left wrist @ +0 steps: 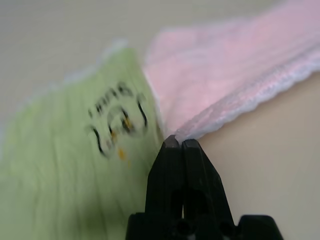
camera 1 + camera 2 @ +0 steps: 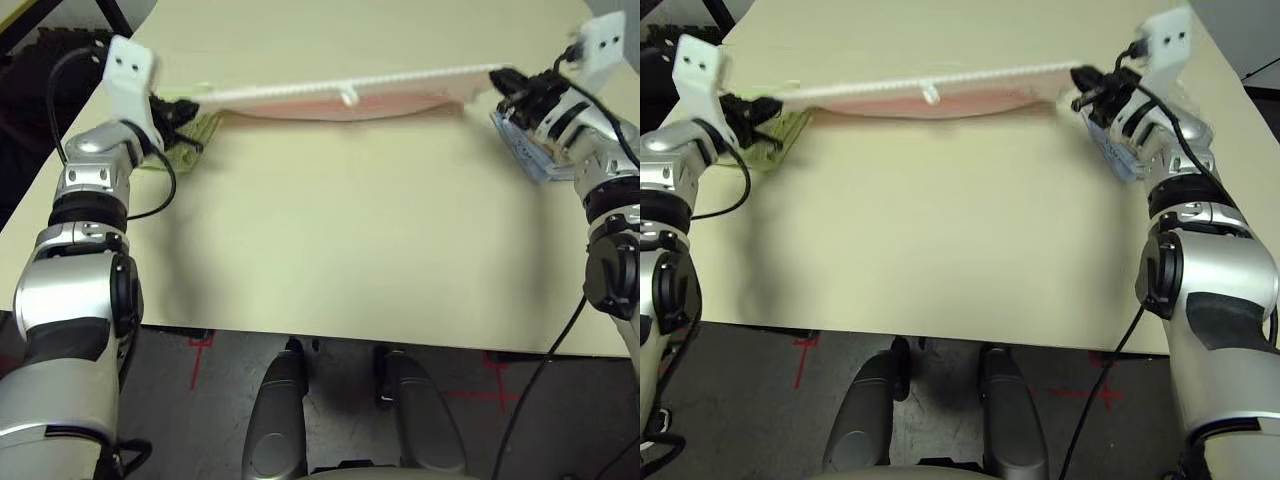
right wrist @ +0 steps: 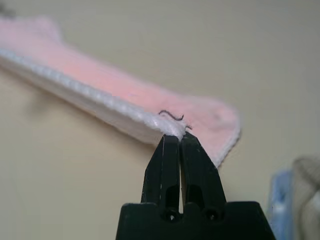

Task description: Fold the towel and set it aside.

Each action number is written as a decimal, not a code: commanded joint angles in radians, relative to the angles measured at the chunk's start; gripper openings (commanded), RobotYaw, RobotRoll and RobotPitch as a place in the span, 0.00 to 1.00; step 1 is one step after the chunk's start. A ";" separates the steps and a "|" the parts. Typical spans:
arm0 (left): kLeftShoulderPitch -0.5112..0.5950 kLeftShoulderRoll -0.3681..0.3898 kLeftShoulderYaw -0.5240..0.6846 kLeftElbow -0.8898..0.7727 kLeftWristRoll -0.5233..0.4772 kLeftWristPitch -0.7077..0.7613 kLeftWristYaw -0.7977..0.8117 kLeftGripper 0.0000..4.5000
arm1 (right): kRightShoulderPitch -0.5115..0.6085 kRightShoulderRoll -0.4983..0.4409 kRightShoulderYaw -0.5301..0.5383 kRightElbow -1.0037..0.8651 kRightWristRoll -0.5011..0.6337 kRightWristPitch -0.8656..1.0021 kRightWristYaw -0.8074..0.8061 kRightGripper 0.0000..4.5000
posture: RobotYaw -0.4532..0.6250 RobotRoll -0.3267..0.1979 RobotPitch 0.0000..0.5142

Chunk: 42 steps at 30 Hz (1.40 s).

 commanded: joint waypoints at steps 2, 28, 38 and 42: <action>0.051 0.080 -0.049 -0.086 0.038 0.111 -0.132 0.01 | 0.041 -0.093 0.095 -0.008 -0.098 0.030 0.132 0.00 | 0.42 0.62 0.53; 0.221 0.394 -0.254 -0.447 0.087 0.162 -0.764 0.01 | 0.113 -0.261 0.346 -0.064 -0.277 -0.094 0.594 0.00 | 0.42 0.62 0.46; 0.262 0.516 -0.349 -0.487 -0.040 0.131 -0.769 0.01 | 0.227 -0.366 0.555 -0.331 0.020 0.039 0.630 0.00 | 0.42 0.62 0.45; 0.276 0.567 -0.414 -0.547 -0.164 0.179 -0.769 0.01 | 0.266 -0.439 0.651 -0.470 0.170 0.126 0.630 0.00 | 0.43 0.62 0.45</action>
